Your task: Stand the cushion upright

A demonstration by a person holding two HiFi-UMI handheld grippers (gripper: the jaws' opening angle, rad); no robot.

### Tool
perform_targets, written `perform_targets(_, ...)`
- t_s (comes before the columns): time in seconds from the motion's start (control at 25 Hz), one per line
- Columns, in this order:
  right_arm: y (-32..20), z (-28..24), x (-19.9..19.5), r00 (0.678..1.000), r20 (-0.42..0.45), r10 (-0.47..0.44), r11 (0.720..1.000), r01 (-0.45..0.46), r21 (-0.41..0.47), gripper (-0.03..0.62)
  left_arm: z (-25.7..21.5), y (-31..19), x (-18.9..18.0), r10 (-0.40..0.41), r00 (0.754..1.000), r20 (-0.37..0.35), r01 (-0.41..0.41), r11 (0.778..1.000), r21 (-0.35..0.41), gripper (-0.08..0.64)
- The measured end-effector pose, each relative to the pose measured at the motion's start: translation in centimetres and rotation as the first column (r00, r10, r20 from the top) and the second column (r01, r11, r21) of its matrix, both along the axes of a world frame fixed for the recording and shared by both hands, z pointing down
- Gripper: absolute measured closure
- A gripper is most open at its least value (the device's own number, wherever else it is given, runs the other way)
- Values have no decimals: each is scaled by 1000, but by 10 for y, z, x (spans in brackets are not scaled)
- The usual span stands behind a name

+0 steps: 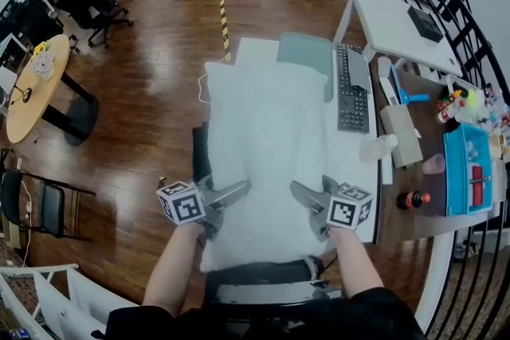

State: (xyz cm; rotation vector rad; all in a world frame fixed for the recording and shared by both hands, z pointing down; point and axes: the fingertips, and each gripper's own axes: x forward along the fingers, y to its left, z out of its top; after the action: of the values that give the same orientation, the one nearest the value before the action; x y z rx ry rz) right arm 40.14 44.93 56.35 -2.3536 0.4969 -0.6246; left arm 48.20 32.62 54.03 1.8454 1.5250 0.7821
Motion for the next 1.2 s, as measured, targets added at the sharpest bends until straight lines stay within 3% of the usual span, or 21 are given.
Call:
perform_targets(0.12, -10, -32, -15, 995, -104, 2, 999, -6, -36, 276, -45, -9, -20, -1, 993, -120, -8, 998, -68, 181)
perform_targets(0.24, -28, -79, -19, 977, -211, -15, 993, -10, -117, 276, -90, -29, -31, -23, 968, -252, -5, 994, -111, 178)
perform_targets(0.44, -88, -155, 10, 895, -412, -174, 966, 72, -250, 267, -159, -100, -27, -211, 872, -441, 128, 969, -212, 166)
perform_targets(0.6, -158, -179, 14, 821, -473, -318, 939, 204, -278, 267, -182, -174, -47, -346, 795, -498, 255, 936, -242, 166)
perform_targets(0.68, -198, -184, 19, 781, -477, -402, 913, 299, -280, 265, -187, -214, -57, -417, 758, -501, 332, 908, -254, 164)
perform_targets(0.8, -261, -185, 26, 711, -476, -518, 855, 437, -279, 262, -188, -275, -71, -529, 688, -496, 465, 847, -258, 164)
perform_targets(0.92, -323, -185, 23, 629, -463, -624, 775, 572, -268, 261, -188, -334, -96, -636, 600, -485, 600, 759, -254, 164)
perform_targets(1.04, -379, -187, 11, 531, -455, -715, 677, 688, -260, 258, -189, -384, -128, -725, 499, -474, 714, 654, -249, 164)
perform_targets(1.2, -451, -183, -11, 371, -455, -809, 518, 815, -258, 255, -186, -439, -178, -810, 336, -480, 837, 491, -243, 164)
